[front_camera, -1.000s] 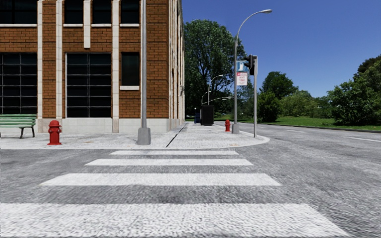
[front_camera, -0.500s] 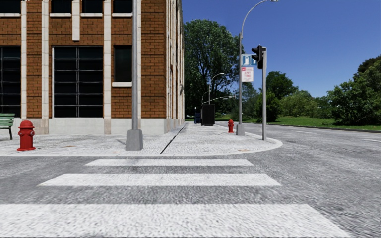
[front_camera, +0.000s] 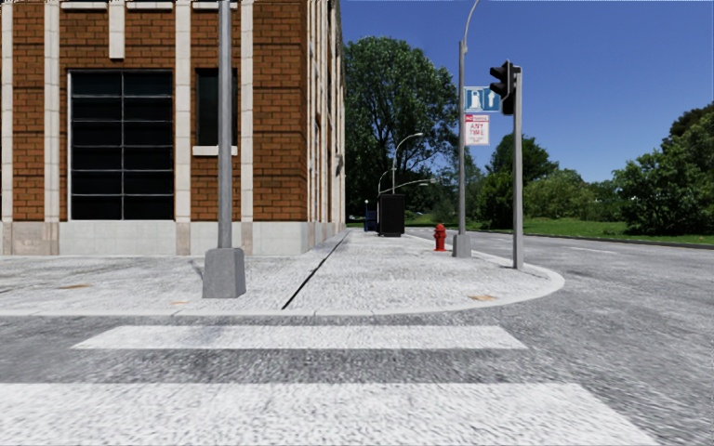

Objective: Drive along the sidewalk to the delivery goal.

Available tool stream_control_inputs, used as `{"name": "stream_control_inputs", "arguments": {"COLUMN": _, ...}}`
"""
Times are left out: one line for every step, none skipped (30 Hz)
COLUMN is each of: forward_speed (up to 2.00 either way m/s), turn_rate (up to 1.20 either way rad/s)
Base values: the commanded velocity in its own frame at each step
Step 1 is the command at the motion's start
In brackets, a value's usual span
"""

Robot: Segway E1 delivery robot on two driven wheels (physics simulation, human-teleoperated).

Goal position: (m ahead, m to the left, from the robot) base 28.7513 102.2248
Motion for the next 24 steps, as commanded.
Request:
{"name": "stream_control_inputs", "arguments": {"forward_speed": 2.0, "turn_rate": -0.14}}
{"name": "stream_control_inputs", "arguments": {"forward_speed": 2.0, "turn_rate": -0.14}}
{"name": "stream_control_inputs", "arguments": {"forward_speed": 2.0, "turn_rate": -0.14}}
{"name": "stream_control_inputs", "arguments": {"forward_speed": 2.0, "turn_rate": -0.14}}
{"name": "stream_control_inputs", "arguments": {"forward_speed": 2.0, "turn_rate": -0.14}}
{"name": "stream_control_inputs", "arguments": {"forward_speed": 2.0, "turn_rate": -0.14}}
{"name": "stream_control_inputs", "arguments": {"forward_speed": 2.0, "turn_rate": -0.14}}
{"name": "stream_control_inputs", "arguments": {"forward_speed": 2.0, "turn_rate": -0.14}}
{"name": "stream_control_inputs", "arguments": {"forward_speed": 2.0, "turn_rate": -0.14}}
{"name": "stream_control_inputs", "arguments": {"forward_speed": 2.0, "turn_rate": -0.14}}
{"name": "stream_control_inputs", "arguments": {"forward_speed": 2.0, "turn_rate": -0.14}}
{"name": "stream_control_inputs", "arguments": {"forward_speed": 2.0, "turn_rate": -0.14}}
{"name": "stream_control_inputs", "arguments": {"forward_speed": 2.0, "turn_rate": -0.16}}
{"name": "stream_control_inputs", "arguments": {"forward_speed": 2.0, "turn_rate": -0.16}}
{"name": "stream_control_inputs", "arguments": {"forward_speed": 2.0, "turn_rate": -0.17}}
{"name": "stream_control_inputs", "arguments": {"forward_speed": 2.0, "turn_rate": -0.2}}
{"name": "stream_control_inputs", "arguments": {"forward_speed": 2.0, "turn_rate": -0.22}}
{"name": "stream_control_inputs", "arguments": {"forward_speed": 2.0, "turn_rate": -0.22}}
{"name": "stream_control_inputs", "arguments": {"forward_speed": 2.0, "turn_rate": -0.22}}
{"name": "stream_control_inputs", "arguments": {"forward_speed": 2.0, "turn_rate": -0.22}}
{"name": "stream_control_inputs", "arguments": {"forward_speed": 2.0, "turn_rate": -0.22}}
{"name": "stream_control_inputs", "arguments": {"forward_speed": 2.0, "turn_rate": -0.22}}
{"name": "stream_control_inputs", "arguments": {"forward_speed": 2.0, "turn_rate": -0.22}}
{"name": "stream_control_inputs", "arguments": {"forward_speed": 2.0, "turn_rate": -0.22}}
